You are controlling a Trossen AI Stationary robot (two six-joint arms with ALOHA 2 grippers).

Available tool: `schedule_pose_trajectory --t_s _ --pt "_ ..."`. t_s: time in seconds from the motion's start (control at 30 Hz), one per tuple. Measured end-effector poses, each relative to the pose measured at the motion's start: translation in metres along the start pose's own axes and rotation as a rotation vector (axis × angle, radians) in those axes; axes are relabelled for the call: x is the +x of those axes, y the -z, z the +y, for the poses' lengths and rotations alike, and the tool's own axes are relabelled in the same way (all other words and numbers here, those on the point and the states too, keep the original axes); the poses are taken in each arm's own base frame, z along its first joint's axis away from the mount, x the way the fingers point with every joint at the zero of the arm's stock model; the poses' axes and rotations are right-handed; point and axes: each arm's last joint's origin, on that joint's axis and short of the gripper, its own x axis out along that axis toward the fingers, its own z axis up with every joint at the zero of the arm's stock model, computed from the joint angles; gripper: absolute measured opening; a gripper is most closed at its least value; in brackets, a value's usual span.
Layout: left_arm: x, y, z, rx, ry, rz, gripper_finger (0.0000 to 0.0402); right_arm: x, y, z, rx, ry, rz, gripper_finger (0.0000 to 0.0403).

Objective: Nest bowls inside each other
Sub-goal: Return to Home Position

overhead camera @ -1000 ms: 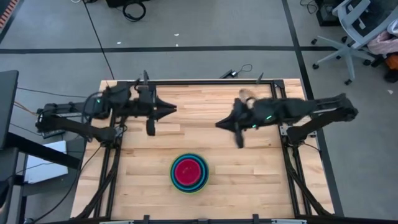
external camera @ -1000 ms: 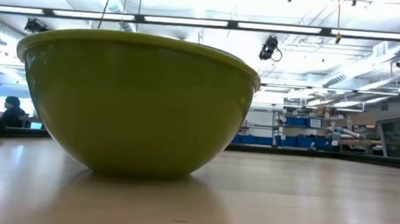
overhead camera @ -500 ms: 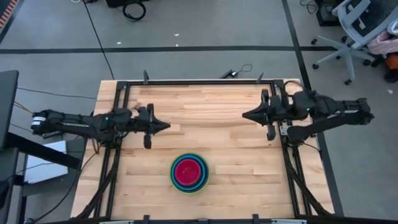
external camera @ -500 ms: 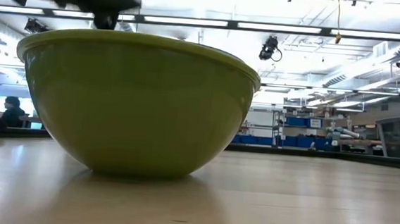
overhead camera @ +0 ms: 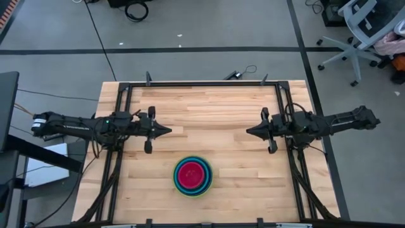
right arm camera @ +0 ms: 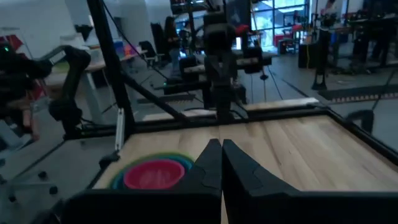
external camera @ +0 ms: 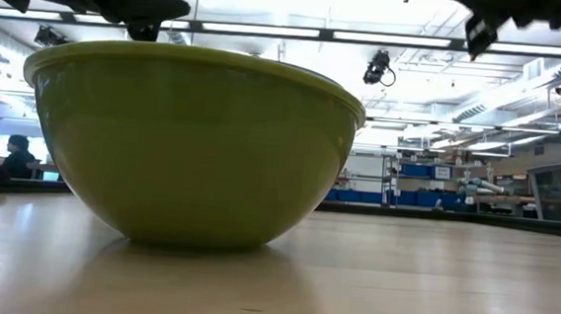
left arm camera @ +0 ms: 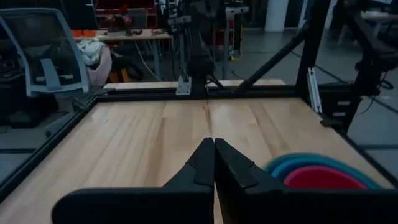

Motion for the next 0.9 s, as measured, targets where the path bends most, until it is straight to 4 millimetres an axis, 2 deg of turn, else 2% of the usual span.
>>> schedule_pose_trajectory --t_s 0.17,0.4,0.53,0.9 --pt "-0.007 0.009 0.0 0.017 0.002 0.062 0.0007 -0.015 0.015 -0.004 -0.003 0.025 -0.022 0.0004" --pt "-0.013 0.043 0.0 -0.095 -0.027 -0.099 0.0007 -0.028 0.033 -0.009 -0.011 0.034 -0.035 0.0004" --pt "-0.016 0.056 0.001 -0.112 -0.039 -0.13 0.0007 -0.031 0.048 -0.014 0.021 0.045 -0.031 0.0004" --pt "-0.032 0.074 0.001 -0.119 -0.047 -0.228 0.0007 -0.039 0.065 -0.02 0.065 0.013 -0.084 0.0003"
